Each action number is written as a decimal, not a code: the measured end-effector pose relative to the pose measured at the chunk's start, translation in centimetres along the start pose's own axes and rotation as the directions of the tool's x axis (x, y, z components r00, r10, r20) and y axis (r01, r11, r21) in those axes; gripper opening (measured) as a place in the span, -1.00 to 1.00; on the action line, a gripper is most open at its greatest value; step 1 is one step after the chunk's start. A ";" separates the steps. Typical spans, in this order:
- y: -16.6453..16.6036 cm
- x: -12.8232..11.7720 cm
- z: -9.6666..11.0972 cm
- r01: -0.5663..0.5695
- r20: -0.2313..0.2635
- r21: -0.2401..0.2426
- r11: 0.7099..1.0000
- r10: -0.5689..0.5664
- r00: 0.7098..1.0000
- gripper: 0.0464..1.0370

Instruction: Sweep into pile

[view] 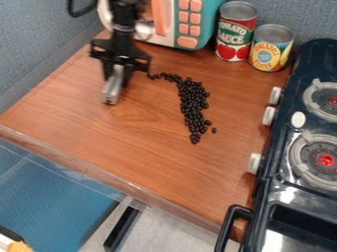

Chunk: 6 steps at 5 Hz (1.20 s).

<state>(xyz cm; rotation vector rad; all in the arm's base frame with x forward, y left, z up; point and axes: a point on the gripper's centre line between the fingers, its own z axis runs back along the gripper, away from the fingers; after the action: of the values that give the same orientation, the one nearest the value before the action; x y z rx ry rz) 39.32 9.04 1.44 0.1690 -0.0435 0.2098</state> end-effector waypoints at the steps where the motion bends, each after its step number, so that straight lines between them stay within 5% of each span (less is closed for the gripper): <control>1: -1.7 0.0 0.3 0.021 0.005 -0.011 1.000 -0.021 1.000 -0.33; 4: -6.9 -1.8 1.3 0.107 0.018 -0.065 0.992 -0.106 0.994 -0.33; 6: -6.9 -2.2 2.2 0.090 0.019 -0.070 0.994 -0.088 0.996 -0.33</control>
<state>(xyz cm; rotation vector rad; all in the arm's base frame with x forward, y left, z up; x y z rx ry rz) 38.59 1.55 2.40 0.1019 -0.0590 0.1177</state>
